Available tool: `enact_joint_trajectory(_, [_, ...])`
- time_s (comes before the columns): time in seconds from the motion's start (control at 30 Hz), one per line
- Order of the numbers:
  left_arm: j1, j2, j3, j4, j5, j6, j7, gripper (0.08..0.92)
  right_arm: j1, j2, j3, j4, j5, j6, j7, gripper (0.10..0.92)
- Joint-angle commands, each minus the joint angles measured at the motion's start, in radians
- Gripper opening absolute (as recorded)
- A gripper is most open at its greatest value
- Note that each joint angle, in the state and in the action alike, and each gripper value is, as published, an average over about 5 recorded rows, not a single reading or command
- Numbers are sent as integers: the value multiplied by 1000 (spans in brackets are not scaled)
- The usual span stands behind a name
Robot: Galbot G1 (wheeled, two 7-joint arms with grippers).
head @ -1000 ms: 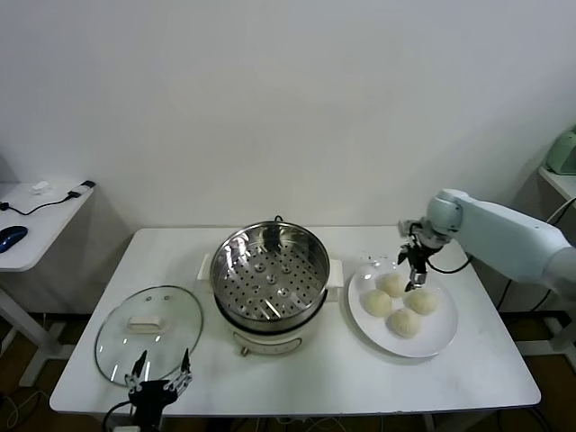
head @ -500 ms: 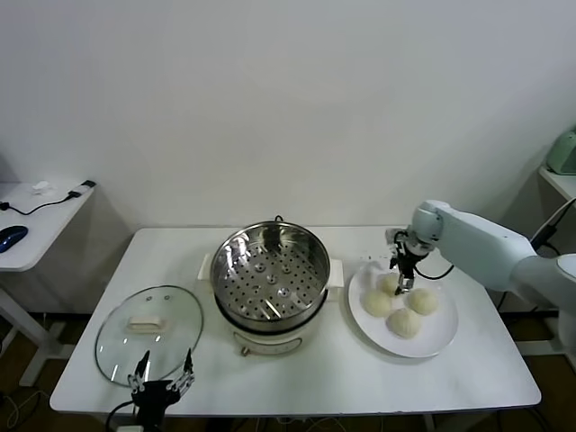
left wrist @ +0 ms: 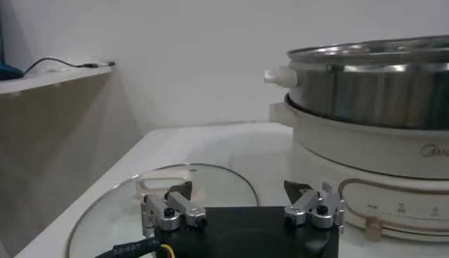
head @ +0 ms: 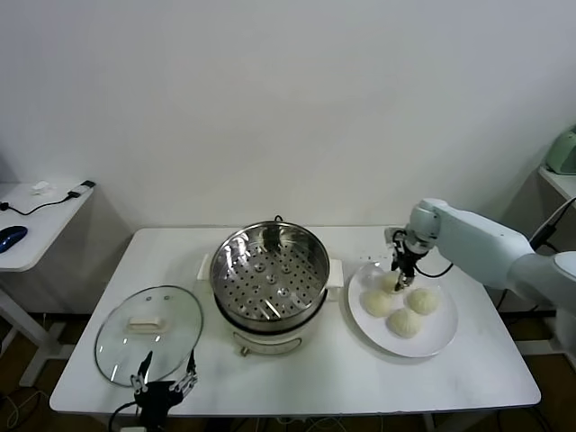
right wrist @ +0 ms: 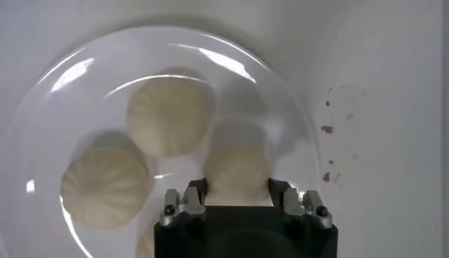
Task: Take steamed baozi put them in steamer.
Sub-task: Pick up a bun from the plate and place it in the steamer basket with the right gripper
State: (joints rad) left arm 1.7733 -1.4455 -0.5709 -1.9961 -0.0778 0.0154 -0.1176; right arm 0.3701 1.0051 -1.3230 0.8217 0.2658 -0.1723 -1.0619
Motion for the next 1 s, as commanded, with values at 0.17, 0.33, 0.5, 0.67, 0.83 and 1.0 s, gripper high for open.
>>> enact_joint_trajectory(0.17, [-1,4,4,-16,5,7,0,823,509,48,-251,236,189,103,-45,603])
enact_joint_trajectory(0.33, [1,3,8,-24,8,10,0,823,663,188,-260,365,268,256,-56,605])
enact_joint_trajectory(0.5, [6,1,11,-27,10,11,-1,823,652,314,-241,501,251,390,-41,605])
enact_joint_trajectory(0.67, [15,-1,12,-35,12,12,-2,823,548,373,-260,512,115,554,-27,608])
enact_joint_trajectory(0.83, [22,-3,13,-39,14,10,-4,823,394,398,-210,333,-137,758,-12,609])
enact_joint_trajectory(1.0, [33,-4,16,-44,17,5,-8,823,258,435,-129,133,-295,837,22,604])
